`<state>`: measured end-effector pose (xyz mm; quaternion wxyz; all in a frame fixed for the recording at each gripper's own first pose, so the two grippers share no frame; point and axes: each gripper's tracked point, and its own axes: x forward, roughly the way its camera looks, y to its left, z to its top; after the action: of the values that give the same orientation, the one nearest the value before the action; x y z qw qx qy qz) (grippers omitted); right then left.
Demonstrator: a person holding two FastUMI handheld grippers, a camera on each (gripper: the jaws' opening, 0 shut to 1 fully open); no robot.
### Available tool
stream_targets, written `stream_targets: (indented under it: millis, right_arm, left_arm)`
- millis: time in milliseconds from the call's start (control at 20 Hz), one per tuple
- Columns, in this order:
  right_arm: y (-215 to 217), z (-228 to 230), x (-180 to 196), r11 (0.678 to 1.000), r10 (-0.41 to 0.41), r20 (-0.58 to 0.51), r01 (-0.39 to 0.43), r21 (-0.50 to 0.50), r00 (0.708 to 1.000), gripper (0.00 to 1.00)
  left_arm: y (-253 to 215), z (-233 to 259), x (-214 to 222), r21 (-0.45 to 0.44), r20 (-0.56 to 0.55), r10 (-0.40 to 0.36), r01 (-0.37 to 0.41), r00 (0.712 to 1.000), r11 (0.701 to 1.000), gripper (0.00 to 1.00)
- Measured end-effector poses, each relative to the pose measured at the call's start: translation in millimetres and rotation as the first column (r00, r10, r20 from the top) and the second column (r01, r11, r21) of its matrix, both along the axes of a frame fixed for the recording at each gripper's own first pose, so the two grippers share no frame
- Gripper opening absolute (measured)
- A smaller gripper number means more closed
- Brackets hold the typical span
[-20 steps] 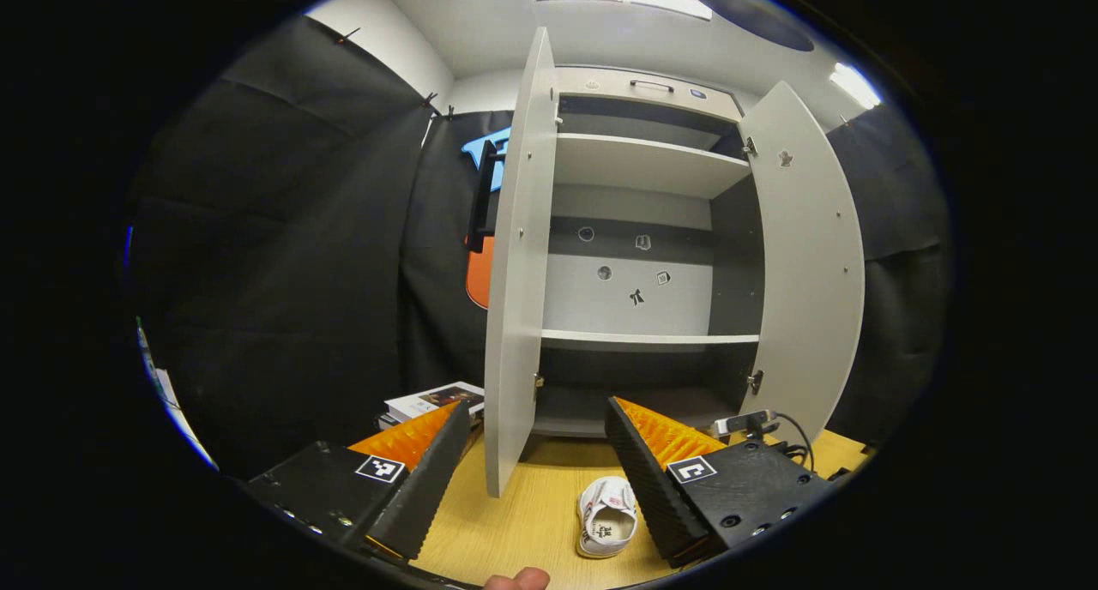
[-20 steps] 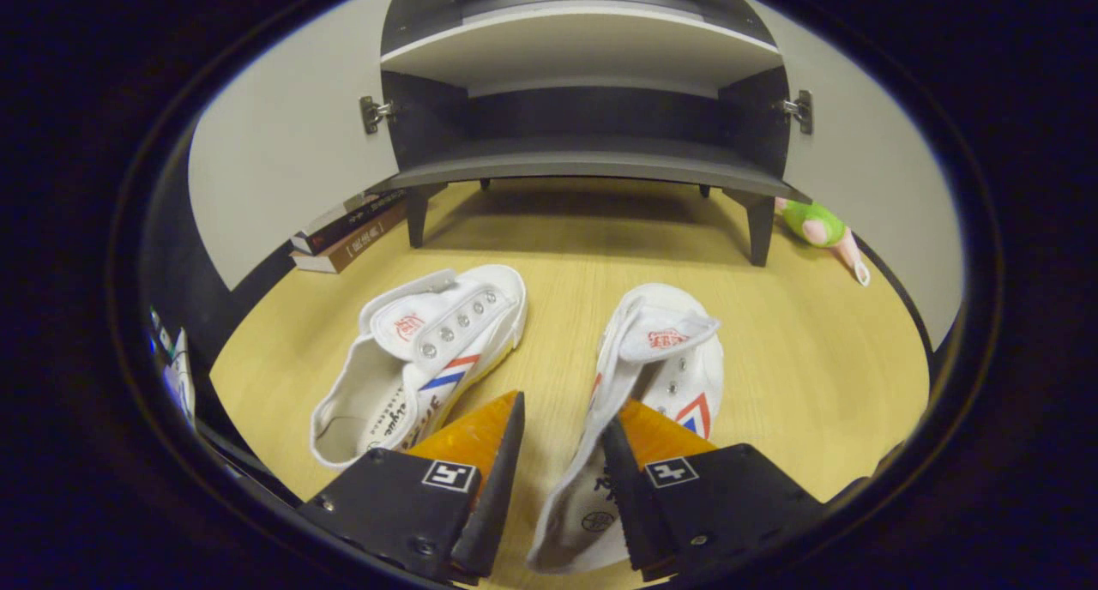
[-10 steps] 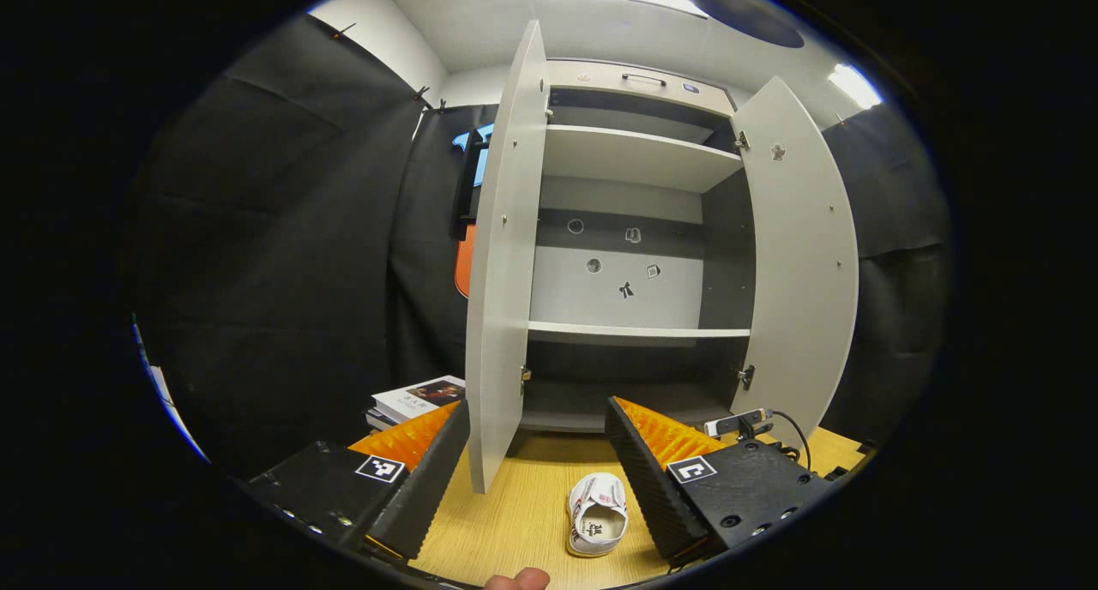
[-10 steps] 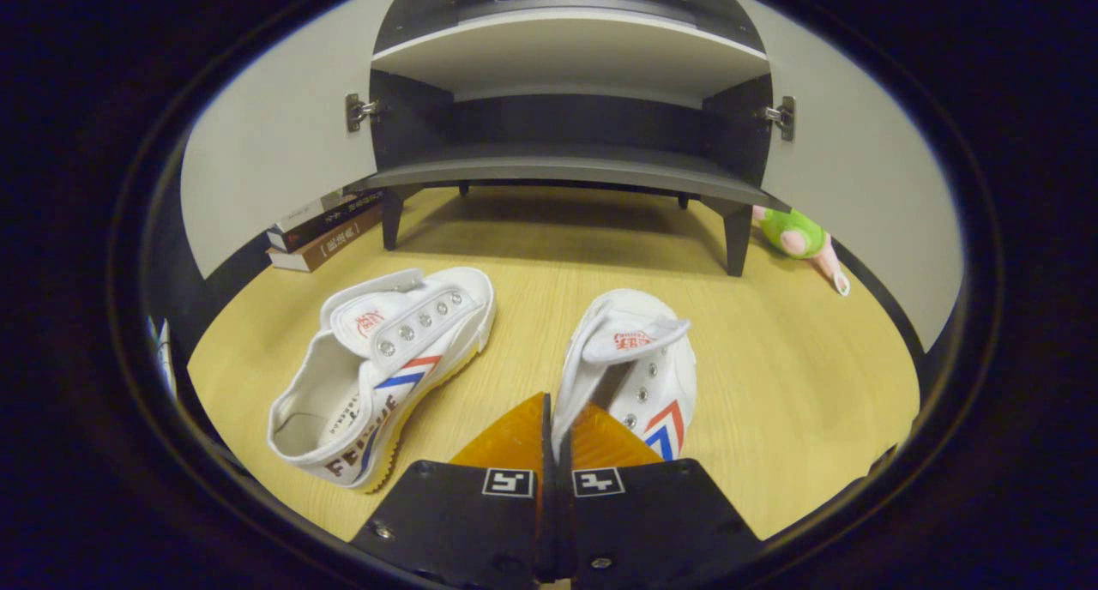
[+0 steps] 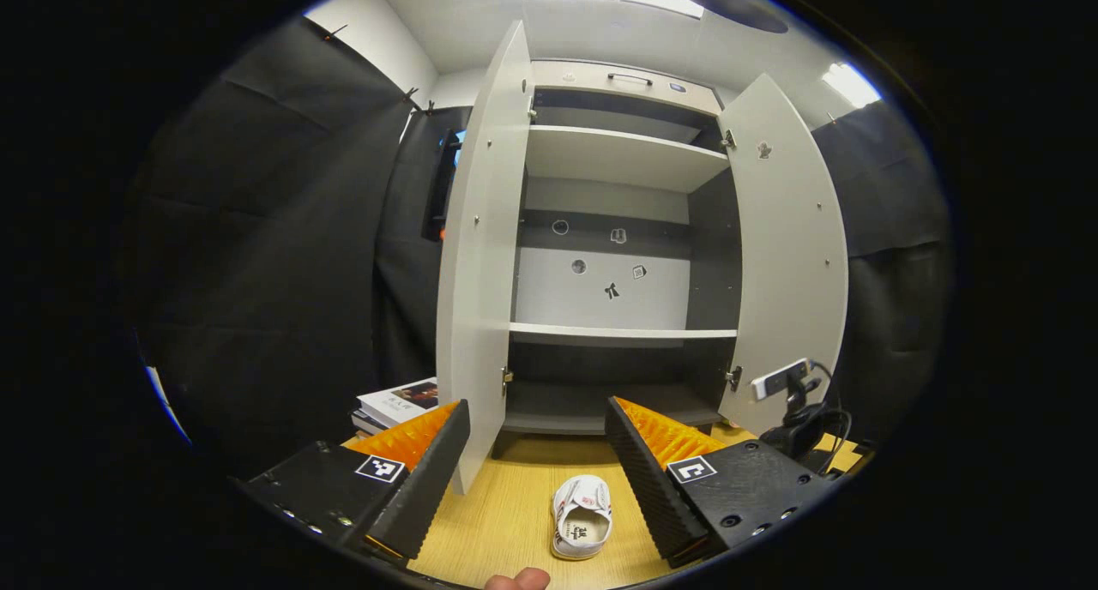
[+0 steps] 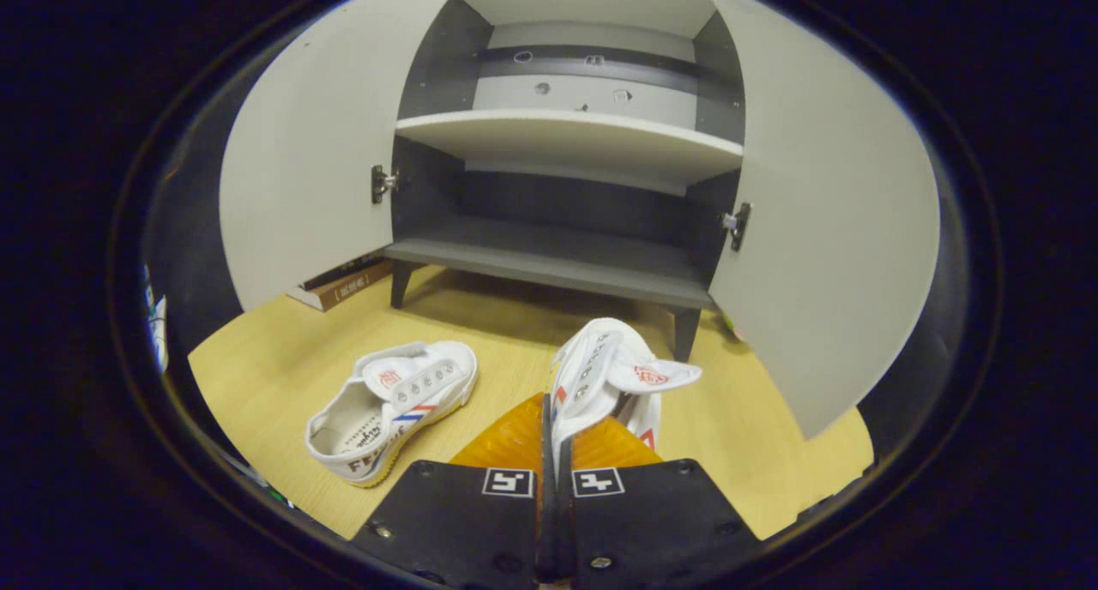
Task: Grab one shoe with the right hand and put it into the shoe cabinet, grab the other shoe with the left hand and put it into the shoe cabinet; then close the right door with the right hand and the left door with the left hand.
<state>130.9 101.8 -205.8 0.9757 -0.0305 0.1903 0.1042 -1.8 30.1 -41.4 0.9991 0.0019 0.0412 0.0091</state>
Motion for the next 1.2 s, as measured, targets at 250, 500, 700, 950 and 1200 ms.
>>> stream_targets:
  millis: [250, 500, 700, 950, 1200]
  right_arm:
    - [-11, 97, -4, 0.999, 0.034, 0.121, -0.034, 0.002, 0.992, 0.03]
    - [-12, 196, 38, 0.995, 0.032, 0.199, -0.049, 0.081, 0.98, 0.03]
    - [-7, 255, 100, 0.995, 0.014, 0.245, -0.037, 0.089, 0.969, 0.04]
    - [1, 289, 187, 1.0, 0.01, 0.225, -0.006, -0.017, 0.974, 0.03]
    - [8, 289, 270, 0.996, -0.018, 0.124, 0.029, -0.084, 0.992, 0.03]
  left_arm:
    - [-22, 2, 2, -0.017, 0.014, -0.026, 0.026, 1.0, 1.0, 0.95]
    - [-34, 6, 2, -0.002, 0.03, -0.039, 0.039, 0.999, 0.999, 0.95]
    - [-37, 7, -1, 0.005, 0.03, -0.039, 0.039, 0.999, 0.999, 0.95]
    - [-32, 1, -1, -0.004, 0.01, -0.029, 0.029, 1.0, 1.0, 0.95]
    - [-18, -4, 3, -0.005, -0.006, 0.0, 0.0, 1.0, 1.0, 0.95]
